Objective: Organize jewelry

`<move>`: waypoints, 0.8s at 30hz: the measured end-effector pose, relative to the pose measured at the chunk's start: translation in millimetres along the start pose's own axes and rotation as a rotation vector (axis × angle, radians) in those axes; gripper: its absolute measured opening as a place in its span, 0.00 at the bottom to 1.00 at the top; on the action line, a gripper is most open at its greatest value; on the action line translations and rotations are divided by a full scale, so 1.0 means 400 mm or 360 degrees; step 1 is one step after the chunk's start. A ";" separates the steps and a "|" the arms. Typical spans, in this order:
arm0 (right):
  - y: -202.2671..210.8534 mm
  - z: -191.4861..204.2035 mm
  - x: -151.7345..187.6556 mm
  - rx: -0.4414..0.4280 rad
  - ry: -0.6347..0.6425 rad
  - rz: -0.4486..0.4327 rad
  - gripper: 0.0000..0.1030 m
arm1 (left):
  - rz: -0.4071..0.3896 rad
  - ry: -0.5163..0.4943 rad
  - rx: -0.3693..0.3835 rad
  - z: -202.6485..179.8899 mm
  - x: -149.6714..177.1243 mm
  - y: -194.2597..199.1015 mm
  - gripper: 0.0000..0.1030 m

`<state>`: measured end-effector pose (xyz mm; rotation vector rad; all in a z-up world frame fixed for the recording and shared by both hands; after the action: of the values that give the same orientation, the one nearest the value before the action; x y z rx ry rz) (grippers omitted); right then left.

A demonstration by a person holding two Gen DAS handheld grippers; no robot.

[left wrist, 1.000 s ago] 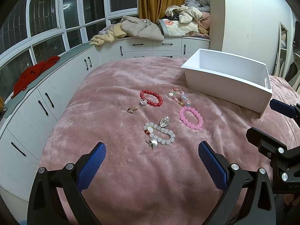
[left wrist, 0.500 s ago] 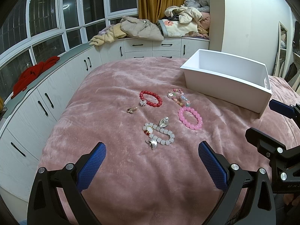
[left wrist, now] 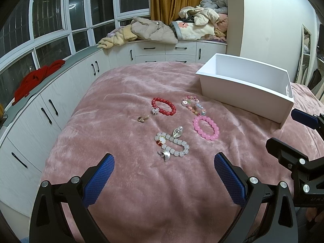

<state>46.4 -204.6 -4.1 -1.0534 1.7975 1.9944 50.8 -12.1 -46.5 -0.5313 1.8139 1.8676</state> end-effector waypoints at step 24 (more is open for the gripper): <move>-0.047 -0.037 -0.077 -0.0004 -0.0043 0.0068 0.95 | 0.0033 0.0027 -0.0009 0.029 -0.031 -0.036 0.97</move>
<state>85.0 -206.3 2.3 -0.9920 1.8187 2.0263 70.0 -1.3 -50.2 -0.5336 1.8323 1.8878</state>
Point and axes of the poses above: each gripper's, at about its wrist camera, not at the fingertips, and y roughly against the way its jaws point, z to its left, x to its underside, the point moved 7 cm from there along -y, roughly the way its jaws point, and after that the axes turned 11 degrees about z, right-handed, at the moved point
